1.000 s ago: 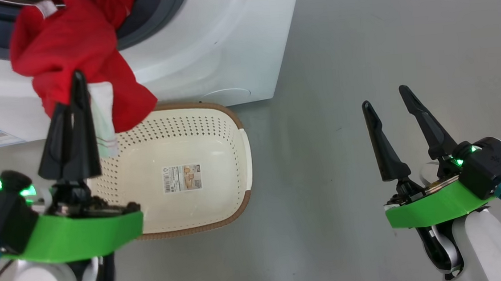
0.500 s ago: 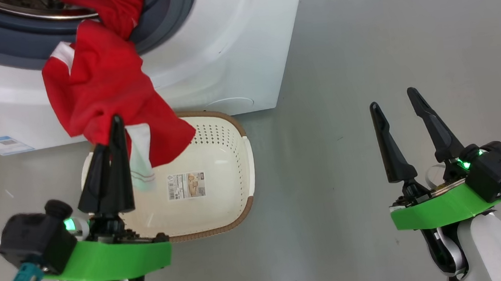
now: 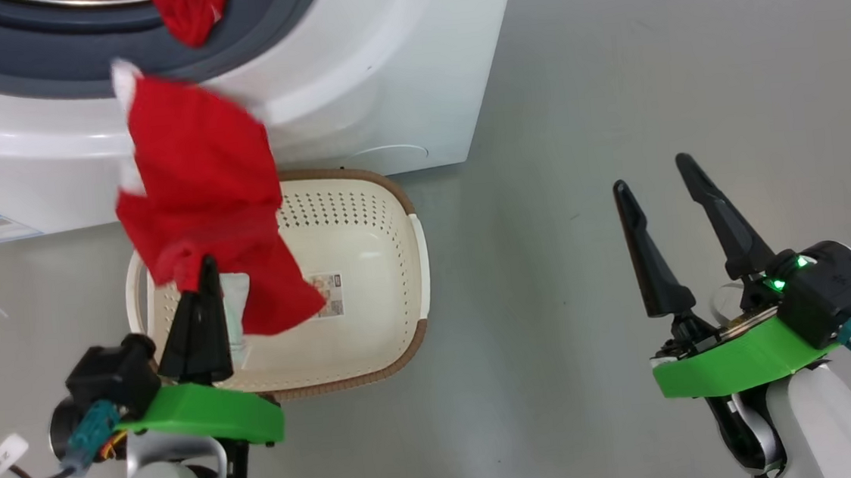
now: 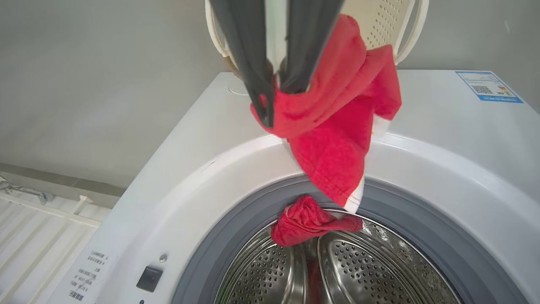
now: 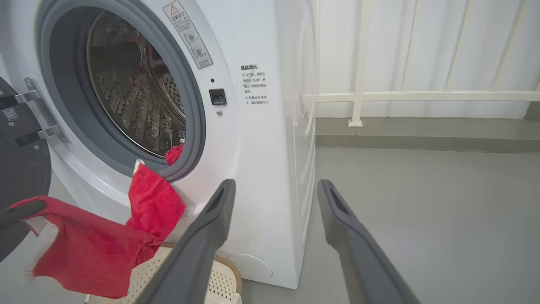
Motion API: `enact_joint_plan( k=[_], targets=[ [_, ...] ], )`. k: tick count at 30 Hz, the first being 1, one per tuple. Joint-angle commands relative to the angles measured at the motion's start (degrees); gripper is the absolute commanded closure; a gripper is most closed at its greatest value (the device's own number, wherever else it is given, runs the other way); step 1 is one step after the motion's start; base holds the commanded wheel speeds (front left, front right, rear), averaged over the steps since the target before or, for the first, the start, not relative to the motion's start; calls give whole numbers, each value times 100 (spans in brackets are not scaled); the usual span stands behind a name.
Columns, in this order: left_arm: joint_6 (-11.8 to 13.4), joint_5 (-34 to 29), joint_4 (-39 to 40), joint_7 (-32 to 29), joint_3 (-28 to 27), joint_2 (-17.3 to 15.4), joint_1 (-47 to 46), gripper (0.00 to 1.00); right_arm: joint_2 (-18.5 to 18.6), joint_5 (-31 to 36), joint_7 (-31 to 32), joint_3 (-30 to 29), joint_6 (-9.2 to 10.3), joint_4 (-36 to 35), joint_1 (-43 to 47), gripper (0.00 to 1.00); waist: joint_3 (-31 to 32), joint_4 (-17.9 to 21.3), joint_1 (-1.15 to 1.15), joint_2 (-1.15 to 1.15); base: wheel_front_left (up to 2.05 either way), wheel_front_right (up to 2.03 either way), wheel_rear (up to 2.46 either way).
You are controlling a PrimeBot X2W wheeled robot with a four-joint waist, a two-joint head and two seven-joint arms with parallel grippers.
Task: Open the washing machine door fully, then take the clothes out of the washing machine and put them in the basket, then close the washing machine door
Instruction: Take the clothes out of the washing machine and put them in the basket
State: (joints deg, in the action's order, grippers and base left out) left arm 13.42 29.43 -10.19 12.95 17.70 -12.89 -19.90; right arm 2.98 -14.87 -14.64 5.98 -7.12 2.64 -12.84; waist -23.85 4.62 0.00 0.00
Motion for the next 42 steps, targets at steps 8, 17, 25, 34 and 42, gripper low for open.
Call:
enact_joint_plan(
  k=[8, 17, 25, 34, 42],
  targets=[
    [-479, 46, -1450, 195, -364, 211, -729, 100, -11, 13, -36, 216, -36, -85, -79, 0, -301, 130, 0, 0, 0, 0, 0],
    [-844, -89, -2899, 204, -715, 482, -1476, 100, -11, -34, -36, 353, -36, -68, -222, 0, -683, 314, 0, 0, 0, 0, 0],
    [-1000, -179, -4131, 204, -986, 497, -2081, 100, -11, -135, -36, 494, -36, -85, -420, 0, -1086, 552, 0, 0, 0, 0, 0],
    [-1086, -263, -5061, 205, -1141, 406, -2518, 100, -11, -211, -36, 571, -36, -106, -583, 0, -1441, 723, 0, 0, 0, 0, 0],
    [-1121, -192, -5851, 204, -1259, 366, -2885, 14, -11, -251, -36, 616, -36, -108, -679, 0, -1674, 801, 0, 0, 0, 0, 0]
  ],
)
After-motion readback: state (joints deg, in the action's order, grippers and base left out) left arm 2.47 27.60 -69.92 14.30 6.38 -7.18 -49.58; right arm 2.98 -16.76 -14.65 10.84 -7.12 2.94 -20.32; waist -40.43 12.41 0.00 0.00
